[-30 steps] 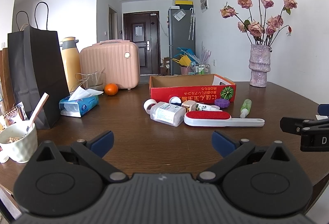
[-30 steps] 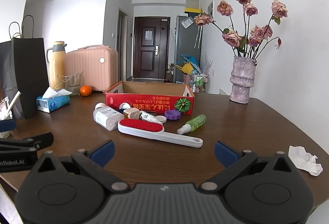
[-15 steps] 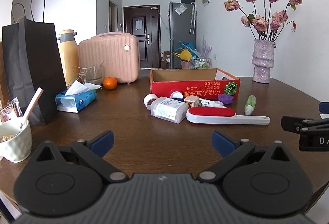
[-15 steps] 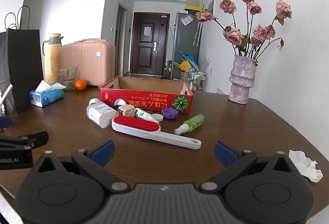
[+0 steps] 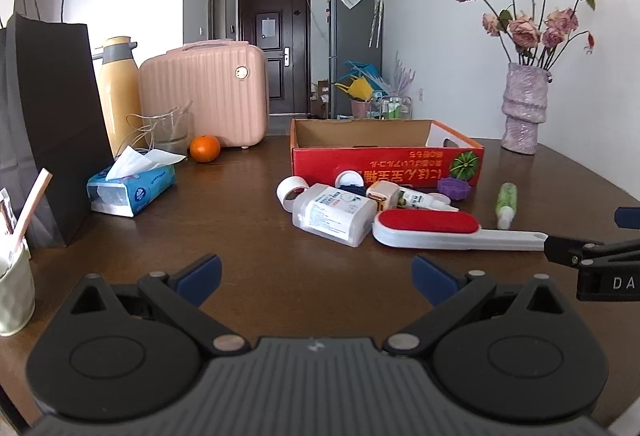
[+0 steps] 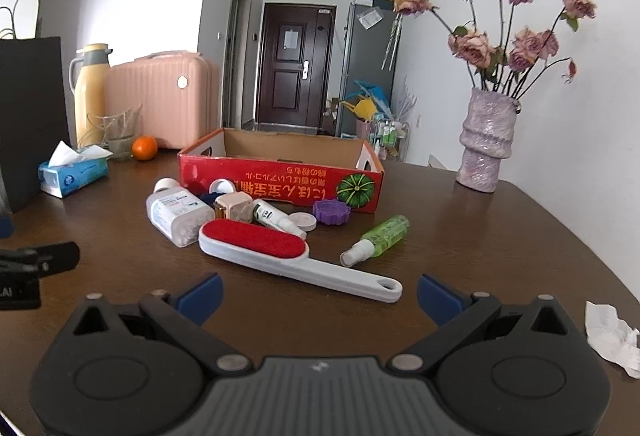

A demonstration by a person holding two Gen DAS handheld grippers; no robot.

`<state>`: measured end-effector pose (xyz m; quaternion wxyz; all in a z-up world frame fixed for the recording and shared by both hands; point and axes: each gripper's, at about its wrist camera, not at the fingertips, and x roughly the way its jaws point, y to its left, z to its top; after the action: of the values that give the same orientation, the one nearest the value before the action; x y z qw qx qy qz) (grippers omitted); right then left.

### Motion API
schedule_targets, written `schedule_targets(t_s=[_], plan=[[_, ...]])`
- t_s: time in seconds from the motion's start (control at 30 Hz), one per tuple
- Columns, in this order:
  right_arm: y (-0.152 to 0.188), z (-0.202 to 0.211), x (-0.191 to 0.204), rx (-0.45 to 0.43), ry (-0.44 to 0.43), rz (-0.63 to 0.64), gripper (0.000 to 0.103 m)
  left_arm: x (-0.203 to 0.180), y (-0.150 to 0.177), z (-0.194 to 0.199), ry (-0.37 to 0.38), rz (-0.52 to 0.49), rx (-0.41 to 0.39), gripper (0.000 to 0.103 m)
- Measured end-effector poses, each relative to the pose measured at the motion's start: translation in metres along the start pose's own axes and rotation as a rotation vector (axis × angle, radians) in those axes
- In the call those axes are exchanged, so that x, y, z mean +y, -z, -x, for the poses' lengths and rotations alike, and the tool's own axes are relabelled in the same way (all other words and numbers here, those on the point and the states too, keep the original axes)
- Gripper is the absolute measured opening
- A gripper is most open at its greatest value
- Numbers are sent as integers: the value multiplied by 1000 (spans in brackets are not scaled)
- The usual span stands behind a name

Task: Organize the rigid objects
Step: 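Close the right tool on the lint roller handle while the left tool nears the white bottle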

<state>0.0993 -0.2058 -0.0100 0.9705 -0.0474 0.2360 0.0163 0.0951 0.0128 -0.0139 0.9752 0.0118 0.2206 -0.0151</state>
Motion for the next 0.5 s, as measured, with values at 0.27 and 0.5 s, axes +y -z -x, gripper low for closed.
schedule_targets(t_s=[0.27,0.5], plan=[[-15,-45,4,29,-37,52,103,9,-14,-35,-21,7,34,103],[-23,-94,6,100,-97,100,103,14,-27,-63,-47,-1,50,103]])
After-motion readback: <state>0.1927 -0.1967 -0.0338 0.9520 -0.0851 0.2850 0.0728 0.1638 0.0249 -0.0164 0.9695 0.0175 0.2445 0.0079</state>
